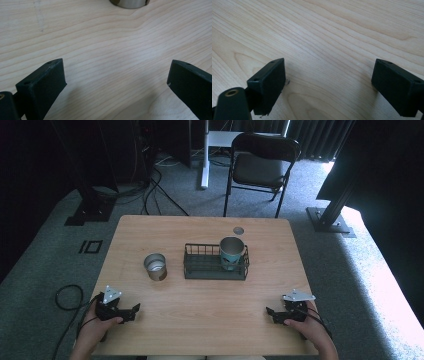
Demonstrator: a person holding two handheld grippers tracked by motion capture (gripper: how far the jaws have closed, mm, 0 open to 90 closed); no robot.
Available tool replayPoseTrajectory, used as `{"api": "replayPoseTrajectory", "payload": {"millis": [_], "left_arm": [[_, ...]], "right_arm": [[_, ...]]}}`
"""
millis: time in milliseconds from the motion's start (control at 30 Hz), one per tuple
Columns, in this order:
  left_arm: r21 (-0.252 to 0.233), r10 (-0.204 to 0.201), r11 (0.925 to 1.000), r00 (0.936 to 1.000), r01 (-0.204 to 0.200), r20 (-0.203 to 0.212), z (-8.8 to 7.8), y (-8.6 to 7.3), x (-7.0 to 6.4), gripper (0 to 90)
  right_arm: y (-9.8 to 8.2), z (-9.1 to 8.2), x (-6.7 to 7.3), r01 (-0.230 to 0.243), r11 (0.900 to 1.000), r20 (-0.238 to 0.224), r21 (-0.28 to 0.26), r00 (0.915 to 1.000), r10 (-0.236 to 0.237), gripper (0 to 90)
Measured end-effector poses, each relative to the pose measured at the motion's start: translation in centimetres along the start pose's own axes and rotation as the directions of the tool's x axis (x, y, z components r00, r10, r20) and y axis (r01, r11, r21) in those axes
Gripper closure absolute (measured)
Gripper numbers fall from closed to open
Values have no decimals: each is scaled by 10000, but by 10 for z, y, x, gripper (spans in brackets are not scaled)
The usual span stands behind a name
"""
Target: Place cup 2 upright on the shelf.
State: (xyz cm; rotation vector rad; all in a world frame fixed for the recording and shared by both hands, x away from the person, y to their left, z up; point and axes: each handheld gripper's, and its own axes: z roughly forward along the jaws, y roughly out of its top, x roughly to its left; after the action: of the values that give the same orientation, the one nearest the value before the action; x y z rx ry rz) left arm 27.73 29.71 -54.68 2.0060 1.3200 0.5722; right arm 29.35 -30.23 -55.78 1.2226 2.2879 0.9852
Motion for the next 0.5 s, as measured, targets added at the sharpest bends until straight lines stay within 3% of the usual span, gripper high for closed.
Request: {"api": "replayPoseTrajectory", "payload": {"millis": [500], "left_arm": [[-648, 174, 9978, 9996, -159, 232, 9, 22, -9, 24]], "right_arm": [[0, 0, 0, 8, 10000, 2, -3, 10000, -8, 117]]}}
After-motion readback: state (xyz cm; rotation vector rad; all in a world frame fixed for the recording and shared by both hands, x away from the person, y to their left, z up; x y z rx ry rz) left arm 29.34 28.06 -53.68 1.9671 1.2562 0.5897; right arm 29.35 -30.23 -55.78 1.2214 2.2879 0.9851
